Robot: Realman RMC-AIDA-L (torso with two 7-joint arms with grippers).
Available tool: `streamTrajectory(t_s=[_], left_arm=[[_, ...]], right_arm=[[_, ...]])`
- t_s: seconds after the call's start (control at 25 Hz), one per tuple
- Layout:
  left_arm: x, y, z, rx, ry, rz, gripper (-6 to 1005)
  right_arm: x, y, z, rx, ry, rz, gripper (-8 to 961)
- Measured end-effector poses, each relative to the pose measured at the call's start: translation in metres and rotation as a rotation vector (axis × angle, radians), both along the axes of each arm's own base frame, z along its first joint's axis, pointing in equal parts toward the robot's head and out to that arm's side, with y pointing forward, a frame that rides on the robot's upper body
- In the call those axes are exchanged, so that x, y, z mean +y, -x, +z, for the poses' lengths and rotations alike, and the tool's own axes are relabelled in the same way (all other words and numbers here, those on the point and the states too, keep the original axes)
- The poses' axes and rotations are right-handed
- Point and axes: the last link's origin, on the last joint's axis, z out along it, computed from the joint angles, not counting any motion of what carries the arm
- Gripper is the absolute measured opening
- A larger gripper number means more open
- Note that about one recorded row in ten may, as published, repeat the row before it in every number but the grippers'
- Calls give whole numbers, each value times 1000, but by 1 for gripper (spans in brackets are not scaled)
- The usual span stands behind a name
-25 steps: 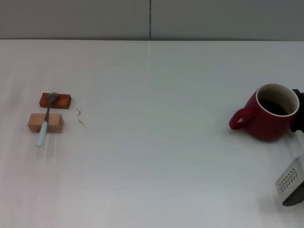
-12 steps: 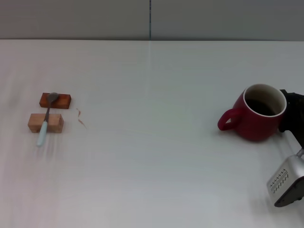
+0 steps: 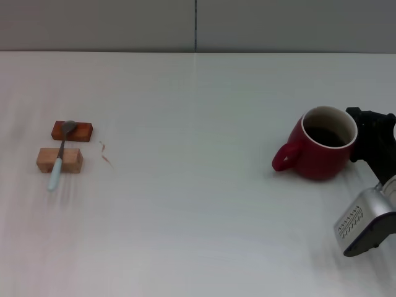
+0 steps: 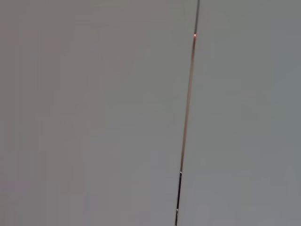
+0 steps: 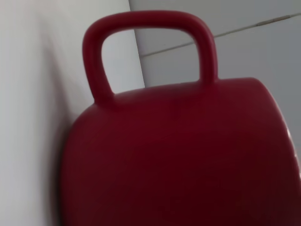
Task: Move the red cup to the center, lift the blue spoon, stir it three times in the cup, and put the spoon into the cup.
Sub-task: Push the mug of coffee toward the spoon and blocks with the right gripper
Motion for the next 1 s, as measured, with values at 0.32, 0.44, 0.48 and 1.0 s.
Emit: streamTrajectory(t_s=[0.32, 0.44, 0.48, 1.0], left_arm=[[-1, 1, 1, 2, -3, -2, 795], [-2, 1, 1, 2, -4, -2, 794], [-2, 1, 1, 2, -4, -2, 794], [-2, -2, 2, -2, -13, -22, 790]], right_arm=[[10, 14, -10, 30, 36, 1, 29], [13, 19, -14, 39, 52, -2, 29], [15, 21, -16, 44, 58, -4, 29], [25, 44, -30, 98, 105, 4, 29]])
